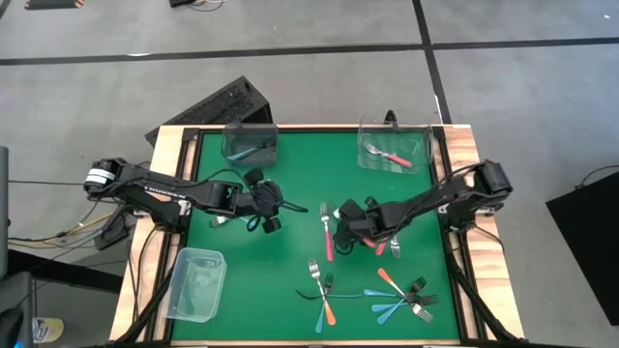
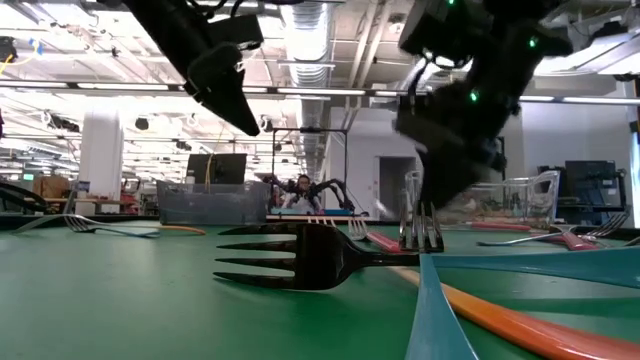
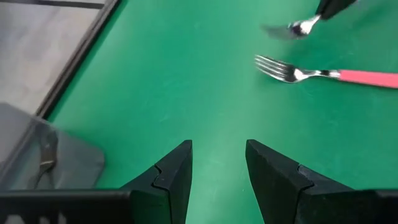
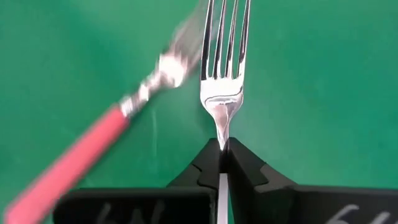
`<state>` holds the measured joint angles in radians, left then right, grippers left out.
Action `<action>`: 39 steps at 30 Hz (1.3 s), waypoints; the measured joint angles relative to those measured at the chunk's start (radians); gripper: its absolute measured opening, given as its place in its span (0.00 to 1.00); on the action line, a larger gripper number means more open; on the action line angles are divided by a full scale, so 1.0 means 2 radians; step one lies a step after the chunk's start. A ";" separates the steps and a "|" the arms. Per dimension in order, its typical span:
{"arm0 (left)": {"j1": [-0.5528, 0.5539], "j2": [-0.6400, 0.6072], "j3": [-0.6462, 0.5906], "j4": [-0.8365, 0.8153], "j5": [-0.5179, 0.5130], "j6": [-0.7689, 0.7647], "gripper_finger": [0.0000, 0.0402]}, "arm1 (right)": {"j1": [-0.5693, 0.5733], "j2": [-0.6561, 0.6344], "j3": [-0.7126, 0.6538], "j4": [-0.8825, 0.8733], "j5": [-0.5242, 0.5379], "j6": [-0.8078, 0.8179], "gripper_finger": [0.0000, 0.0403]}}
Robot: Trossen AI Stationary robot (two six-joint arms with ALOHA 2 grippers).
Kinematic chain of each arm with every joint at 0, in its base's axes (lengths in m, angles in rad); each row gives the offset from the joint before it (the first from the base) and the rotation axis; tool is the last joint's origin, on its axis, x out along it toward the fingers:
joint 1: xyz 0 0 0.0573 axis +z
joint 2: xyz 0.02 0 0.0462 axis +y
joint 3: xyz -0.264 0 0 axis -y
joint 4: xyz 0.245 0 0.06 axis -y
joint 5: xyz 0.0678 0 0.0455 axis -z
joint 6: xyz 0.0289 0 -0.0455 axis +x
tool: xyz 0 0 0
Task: Sort silverware by color (type)
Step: Put the orange fork into the white bin
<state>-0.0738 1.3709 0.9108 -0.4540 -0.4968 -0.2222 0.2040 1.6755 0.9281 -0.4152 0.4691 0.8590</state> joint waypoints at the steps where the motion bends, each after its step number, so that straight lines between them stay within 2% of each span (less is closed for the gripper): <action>1: 0.000 0.000 0.000 -0.002 -0.006 -0.003 0.34 | -0.001 -0.011 -0.005 0.003 0.010 -0.002 0.07; 4: 0.000 0.000 -0.014 0.011 -0.013 -0.006 0.34 | -0.005 -0.045 -0.027 0.014 0.033 -0.016 0.05; 6: 0.000 0.000 -0.032 0.030 -0.013 -0.010 0.34 | -0.005 -0.069 -0.054 0.058 0.038 -0.034 0.05; 8: -0.001 0.000 -0.061 0.081 -0.013 -0.016 0.34 | -0.005 -0.093 -0.092 0.123 0.029 -0.058 0.05; 11: -0.002 0.000 -0.122 0.218 0.023 -0.015 0.34 | -0.002 -0.109 -0.155 0.265 -0.010 -0.131 0.05; 15: -0.002 0.008 -0.200 0.475 0.103 -0.004 0.34 | 0.004 -0.107 -0.213 0.479 -0.036 -0.202 0.05; 17: -0.002 0.023 -0.220 0.578 0.122 -0.003 0.34 | 0.003 -0.099 -0.219 0.514 -0.020 -0.229 0.05; 18: -0.002 0.028 -0.229 0.601 0.122 -0.003 0.34 | 0.003 -0.092 -0.216 0.518 -0.009 -0.241 0.05; 20: -0.002 0.043 -0.228 0.631 0.119 -0.002 0.34 | 0.001 -0.079 -0.205 0.513 0.020 -0.265 0.05; 27: 0.002 0.093 -0.188 0.631 0.077 0.007 0.35 | -0.001 -0.020 -0.141 0.471 0.076 -0.337 0.05; 29: 0.004 0.110 -0.170 0.634 0.067 0.009 0.36 | 0.002 -0.007 -0.122 0.436 0.095 -0.356 0.05; 31: 0.007 0.119 -0.161 0.621 0.046 0.009 0.38 | 0.004 0.011 -0.096 0.427 0.098 -0.374 0.05; 35: 0.013 0.133 -0.140 0.605 0.045 0.013 0.41 | 0.011 0.034 -0.065 0.416 0.111 -0.406 0.05; 39: 0.018 0.135 -0.134 0.595 0.040 0.006 0.39 | 0.017 0.046 -0.045 0.411 0.123 -0.421 0.05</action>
<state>-0.0388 1.6417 0.6437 0.7354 -0.4175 -0.2095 0.2370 1.7671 0.8374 0.4065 0.7147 0.0177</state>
